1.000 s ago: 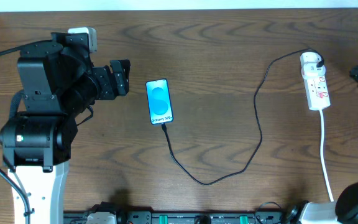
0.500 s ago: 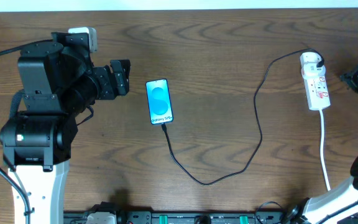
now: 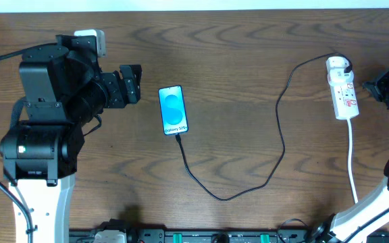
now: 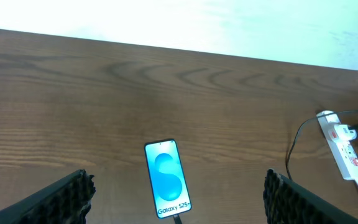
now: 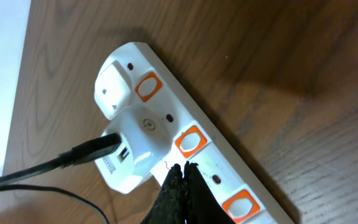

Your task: Plug charger to phone and switch on socket

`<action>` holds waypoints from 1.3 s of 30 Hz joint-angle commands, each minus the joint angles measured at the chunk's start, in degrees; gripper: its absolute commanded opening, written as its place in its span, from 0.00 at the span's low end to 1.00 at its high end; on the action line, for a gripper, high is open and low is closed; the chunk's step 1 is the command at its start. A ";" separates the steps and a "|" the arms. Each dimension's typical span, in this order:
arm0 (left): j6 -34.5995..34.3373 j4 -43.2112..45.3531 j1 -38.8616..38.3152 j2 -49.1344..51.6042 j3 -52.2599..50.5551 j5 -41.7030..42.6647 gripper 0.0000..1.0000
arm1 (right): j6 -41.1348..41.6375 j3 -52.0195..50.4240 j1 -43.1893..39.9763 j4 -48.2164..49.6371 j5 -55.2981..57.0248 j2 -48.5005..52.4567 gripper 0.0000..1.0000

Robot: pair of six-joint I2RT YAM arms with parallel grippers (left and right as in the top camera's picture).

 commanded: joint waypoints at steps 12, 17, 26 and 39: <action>-0.52 0.02 0.17 0.15 -0.17 -0.37 0.89 | 1.97 0.44 2.91 2.78 1.03 3.23 0.01; -0.52 0.02 0.17 0.15 -0.17 -0.37 0.89 | 2.34 0.44 3.54 3.52 1.77 4.55 0.01; -0.52 0.02 0.17 0.15 -0.17 -0.37 0.89 | 2.49 0.44 3.76 4.50 2.16 5.73 0.01; -0.50 0.02 0.17 0.15 -0.17 -0.37 0.89 | 2.47 0.42 4.92 3.61 2.21 5.73 0.01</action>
